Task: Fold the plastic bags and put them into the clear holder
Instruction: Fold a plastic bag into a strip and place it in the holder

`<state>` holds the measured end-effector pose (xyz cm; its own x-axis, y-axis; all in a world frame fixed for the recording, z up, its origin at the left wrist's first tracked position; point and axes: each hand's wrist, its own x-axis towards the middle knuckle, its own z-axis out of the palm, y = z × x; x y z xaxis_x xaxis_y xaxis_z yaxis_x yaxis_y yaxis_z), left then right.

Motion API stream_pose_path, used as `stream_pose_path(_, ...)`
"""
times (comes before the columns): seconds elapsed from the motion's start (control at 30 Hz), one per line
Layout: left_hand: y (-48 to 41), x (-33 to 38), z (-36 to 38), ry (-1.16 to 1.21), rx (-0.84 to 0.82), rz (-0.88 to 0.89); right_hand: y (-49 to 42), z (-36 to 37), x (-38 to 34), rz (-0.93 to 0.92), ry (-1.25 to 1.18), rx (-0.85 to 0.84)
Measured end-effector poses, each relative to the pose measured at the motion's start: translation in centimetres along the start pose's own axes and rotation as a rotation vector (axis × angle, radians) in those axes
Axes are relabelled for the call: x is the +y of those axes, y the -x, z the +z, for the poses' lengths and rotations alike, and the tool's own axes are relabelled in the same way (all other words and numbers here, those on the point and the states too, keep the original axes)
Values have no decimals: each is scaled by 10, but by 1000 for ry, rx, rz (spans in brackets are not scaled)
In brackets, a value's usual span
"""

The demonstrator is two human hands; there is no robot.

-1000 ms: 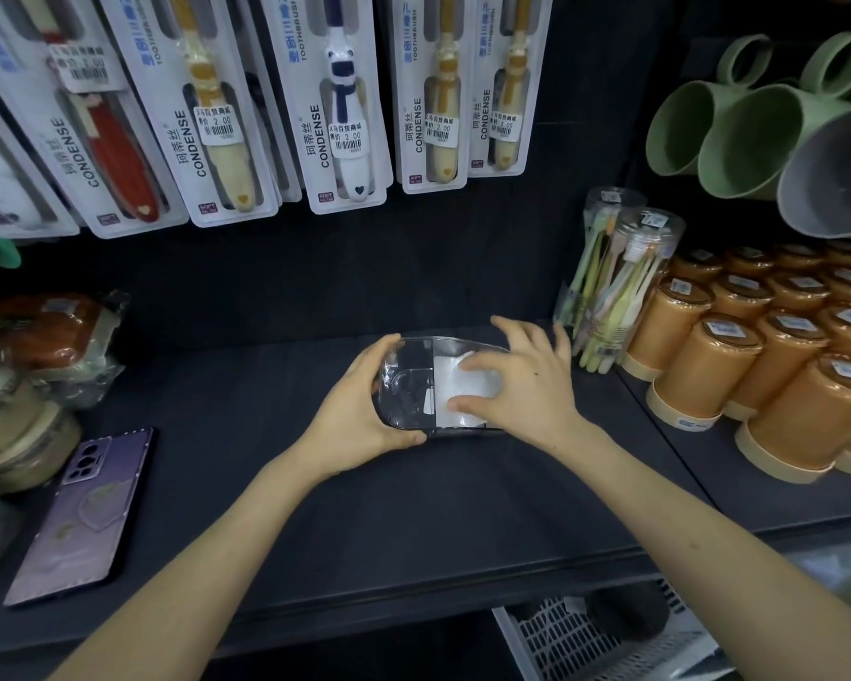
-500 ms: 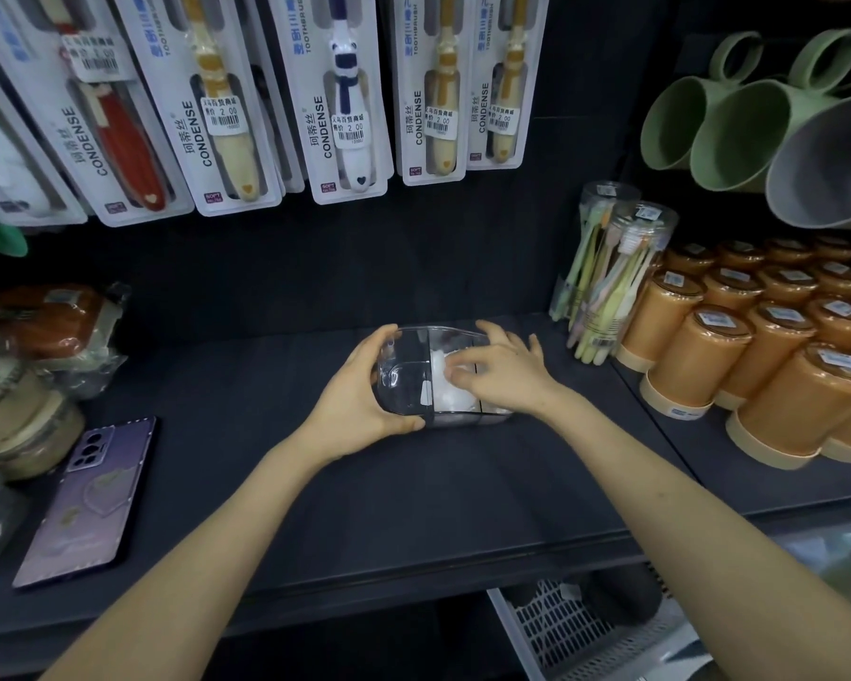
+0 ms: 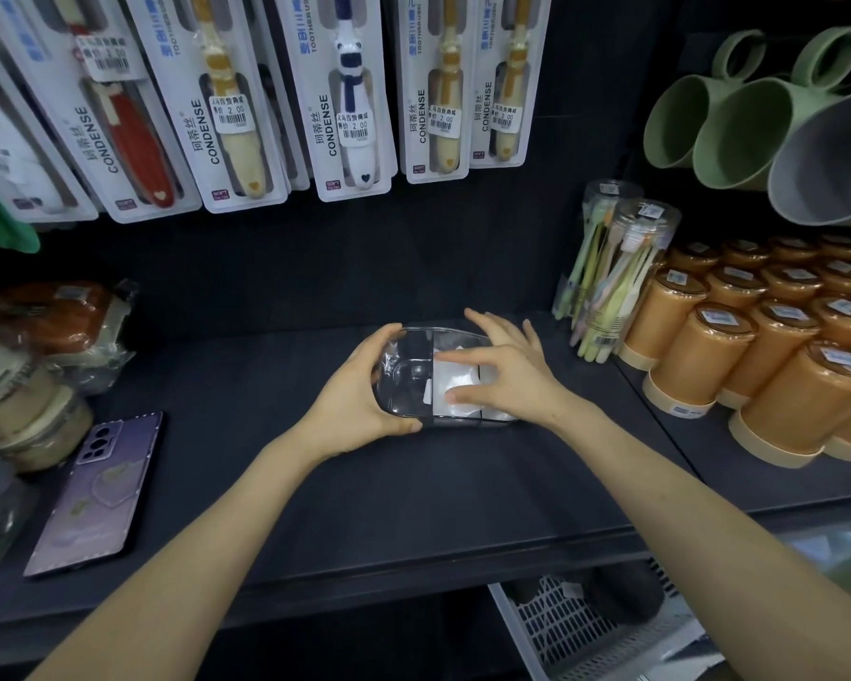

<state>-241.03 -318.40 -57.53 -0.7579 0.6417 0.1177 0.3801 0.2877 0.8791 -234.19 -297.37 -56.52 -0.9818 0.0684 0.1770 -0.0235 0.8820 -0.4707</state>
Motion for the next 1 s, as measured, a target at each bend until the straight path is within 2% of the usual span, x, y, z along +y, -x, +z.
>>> stream_pose_path(0.17, 1, 0, 1, -12, -1, 19, -2, 11, -3, 12, 214, 52)
stream_pose_path(0.47, 2, 0, 3, -42, 31, 33, -3, 12, -22, 119, 512, -21)
stream_pose_path(0.57, 3, 0, 3, -25, 30, 27, -4, 11, -21, 117, 510, -49)
stream_pose_path(0.67, 2, 0, 2, -4, 17, 18, -3, 6, -18, 96, 406, -57)
stream_pose_path(0.77, 0, 0, 2, 3, 6, -3, 1, 0, -13, 77, 298, 79)
stream_pose_path(0.83, -2, 1, 1, 1, 2, -12, 3, 1, -11, 71, 277, 205)
stream_pose_path(0.9, -4, 1, 1, 5, 0, -26, 1, 6, -10, 92, 286, 259)
stream_pose_path(1.0, -5, 1, 1, 11, -3, -48, -5, 15, -14, 157, 333, 160)
